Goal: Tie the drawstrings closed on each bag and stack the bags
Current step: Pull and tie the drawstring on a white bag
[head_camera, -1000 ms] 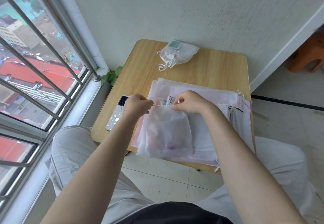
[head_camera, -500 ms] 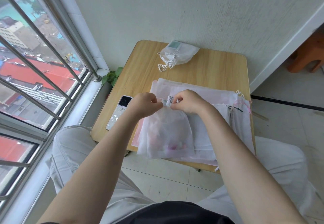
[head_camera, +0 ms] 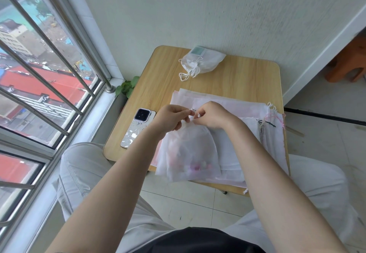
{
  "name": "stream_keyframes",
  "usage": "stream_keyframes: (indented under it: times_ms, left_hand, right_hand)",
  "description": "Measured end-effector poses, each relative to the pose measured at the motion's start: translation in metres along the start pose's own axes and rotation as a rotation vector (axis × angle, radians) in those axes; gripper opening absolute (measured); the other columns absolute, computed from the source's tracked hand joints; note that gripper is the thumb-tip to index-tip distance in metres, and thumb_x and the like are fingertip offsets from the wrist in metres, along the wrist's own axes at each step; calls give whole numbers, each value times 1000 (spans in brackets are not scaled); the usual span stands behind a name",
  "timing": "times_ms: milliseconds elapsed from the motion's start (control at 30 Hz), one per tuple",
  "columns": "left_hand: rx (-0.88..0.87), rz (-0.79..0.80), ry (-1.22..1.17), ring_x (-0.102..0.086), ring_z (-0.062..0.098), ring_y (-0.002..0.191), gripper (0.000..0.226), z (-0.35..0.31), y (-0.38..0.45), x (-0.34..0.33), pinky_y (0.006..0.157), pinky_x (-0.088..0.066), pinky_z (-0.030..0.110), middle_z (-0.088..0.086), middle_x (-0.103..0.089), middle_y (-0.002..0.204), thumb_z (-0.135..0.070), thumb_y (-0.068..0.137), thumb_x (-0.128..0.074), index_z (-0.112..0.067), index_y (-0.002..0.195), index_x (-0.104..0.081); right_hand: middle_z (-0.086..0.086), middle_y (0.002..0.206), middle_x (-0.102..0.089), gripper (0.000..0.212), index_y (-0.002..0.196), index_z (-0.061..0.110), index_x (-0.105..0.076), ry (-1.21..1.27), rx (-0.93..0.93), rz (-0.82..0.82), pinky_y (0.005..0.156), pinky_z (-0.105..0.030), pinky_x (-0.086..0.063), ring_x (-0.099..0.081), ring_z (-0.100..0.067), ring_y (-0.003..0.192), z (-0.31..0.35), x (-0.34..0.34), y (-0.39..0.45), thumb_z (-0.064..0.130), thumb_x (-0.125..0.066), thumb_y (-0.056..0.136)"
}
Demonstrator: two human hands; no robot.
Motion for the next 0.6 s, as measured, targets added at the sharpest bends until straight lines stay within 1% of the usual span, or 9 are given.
stream_keyframes:
  times_ms: [100,167,233,300,400,433,500,533,600]
  left_hand:
    - [39,-140,116,-36,10,43,18,8,3,4,48,-33,20,-4,-56,58,-27,87,-73,-10,82,-78]
    - [43,-155,197,-36,6,40,22,10,5,3,46,-33,18,-7,-52,52,-29,84,-75,-12,69,-75]
    - [36,-103,241,-37,9,46,27,10,5,-2,48,-31,19,-4,-49,54,-29,85,-72,-7,68,-71]
    - [17,-29,254,-35,13,55,37,10,5,-7,53,-28,24,1,-42,60,-30,84,-69,3,69,-62]
    - [-14,2,330,-30,13,53,42,9,5,-10,52,-26,25,1,-37,59,-32,86,-70,2,66,-54]
    - [-13,-12,326,-33,13,54,40,10,6,-9,54,-28,26,1,-40,59,-32,87,-69,2,69,-60]
    - [-5,-25,256,-38,12,54,26,10,6,-7,57,-33,24,-3,-48,61,-29,91,-65,-6,82,-75]
    - [8,-13,202,-38,11,53,24,10,5,-6,55,-34,21,-5,-49,61,-27,93,-61,-10,88,-77]
    - [51,19,82,-34,10,50,27,12,5,-5,48,-29,18,-6,-47,62,-27,98,-55,-11,95,-77]
  right_hand:
    - [0,85,-61,14,94,11,-73,-174,2,65,68,-24,-39,-54,-13,79,0,1,1,22,-66,89]
    - [-8,82,-60,21,93,1,-70,-190,-27,44,65,-26,-36,-47,-16,74,-4,6,4,21,-65,87]
    - [-6,72,-49,25,84,-3,-64,-92,-34,30,60,-27,-32,-40,-15,67,-2,9,3,22,-63,86]
    - [-2,70,-55,24,73,4,-64,54,-17,7,59,-26,-37,-46,-14,66,3,13,3,25,-65,85]
    - [12,72,-66,12,88,14,-72,348,52,-104,68,-21,-43,-57,0,69,12,17,1,25,-67,86]
    - [16,78,-67,11,97,19,-73,512,102,-138,70,-18,-46,-59,4,72,16,18,-1,23,-67,89]
    - [9,109,-66,32,114,38,-65,734,226,-197,76,-14,-49,-61,1,94,19,22,-2,14,-62,93]
    - [4,119,-62,43,116,45,-61,737,263,-221,79,-14,-49,-61,-3,102,19,23,-3,9,-60,93]
    - [2,117,-64,45,115,40,-63,663,255,-238,79,-15,-50,-63,-6,102,15,21,-2,2,-57,91]
Point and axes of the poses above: each hand's wrist, its own y-axis towards the middle knuckle, its own x-axis out of the back of the hand, z = x × y, the point moved 6 cm from there along y, towards the middle knuckle
